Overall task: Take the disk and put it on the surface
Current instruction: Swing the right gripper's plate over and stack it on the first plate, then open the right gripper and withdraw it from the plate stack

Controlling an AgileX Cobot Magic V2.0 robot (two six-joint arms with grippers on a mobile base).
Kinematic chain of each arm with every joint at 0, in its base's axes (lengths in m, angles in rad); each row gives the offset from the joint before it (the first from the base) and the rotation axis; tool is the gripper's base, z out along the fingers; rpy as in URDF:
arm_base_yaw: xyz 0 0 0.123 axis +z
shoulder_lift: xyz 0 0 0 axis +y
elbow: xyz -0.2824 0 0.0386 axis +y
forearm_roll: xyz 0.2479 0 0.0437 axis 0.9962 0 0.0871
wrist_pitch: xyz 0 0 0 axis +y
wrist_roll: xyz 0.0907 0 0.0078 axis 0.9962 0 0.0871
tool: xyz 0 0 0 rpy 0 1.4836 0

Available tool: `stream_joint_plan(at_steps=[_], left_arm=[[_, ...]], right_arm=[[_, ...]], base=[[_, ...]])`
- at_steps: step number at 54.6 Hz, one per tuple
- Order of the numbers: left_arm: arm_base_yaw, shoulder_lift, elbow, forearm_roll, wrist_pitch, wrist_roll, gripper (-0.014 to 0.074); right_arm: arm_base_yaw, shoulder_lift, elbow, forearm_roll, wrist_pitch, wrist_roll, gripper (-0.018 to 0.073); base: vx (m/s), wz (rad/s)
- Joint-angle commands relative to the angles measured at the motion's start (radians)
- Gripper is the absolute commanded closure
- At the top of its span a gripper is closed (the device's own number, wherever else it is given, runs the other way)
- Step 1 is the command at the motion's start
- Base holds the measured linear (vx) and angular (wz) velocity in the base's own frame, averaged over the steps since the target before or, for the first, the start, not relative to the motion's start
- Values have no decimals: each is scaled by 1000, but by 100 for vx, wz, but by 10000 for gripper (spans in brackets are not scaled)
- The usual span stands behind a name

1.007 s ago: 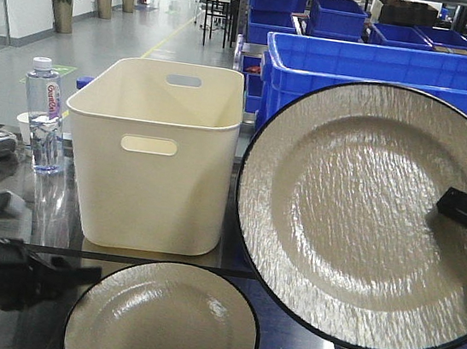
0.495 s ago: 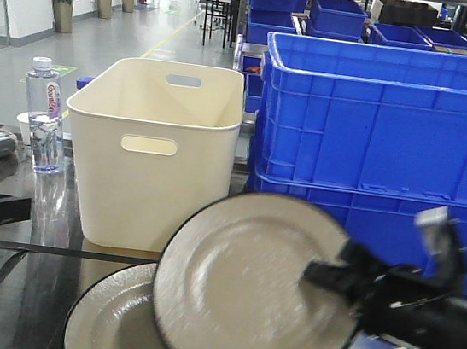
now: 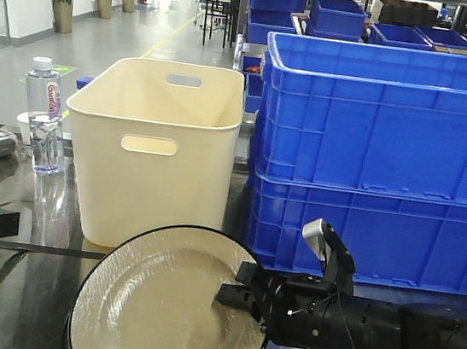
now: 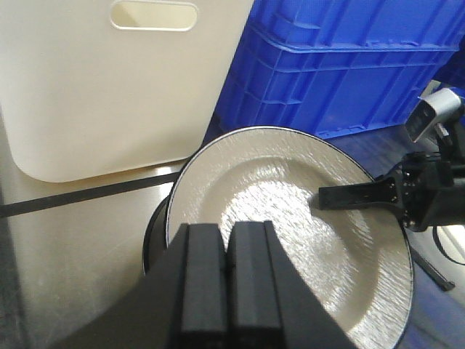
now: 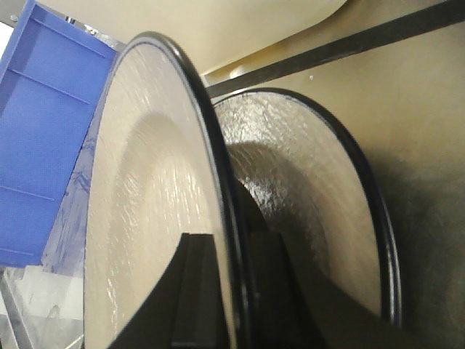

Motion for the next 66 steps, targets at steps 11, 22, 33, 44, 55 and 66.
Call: stream_joint_plan(at_steps=[11,22,33,44,55,66], left_arm=[[2,-17,-32,-51,9,-13,604],[2,-17,-32,-27,23,-52,604],[2,-17,-32,3,63,-59,604],[2,-15,-32,140,44,-145,600],[2,-14,17,596,-31,-436,598],[2,-37,183,1038,-141,-777,598]], right_arm=[[0,-47,-38,95,41,-140,21],[-2,-70,-38,48,11,-521,-57],[-2,-144,-38,-80,-271,-809,25],[-2,-254,-35,-85,-579,-836,153],[-2,-448,-32,62,-761,-839,482],[1,-706,80,93,-852,-848,573]], base=[[0,0],[0,0],[0,0],[0,0],[0,0],[0,0]])
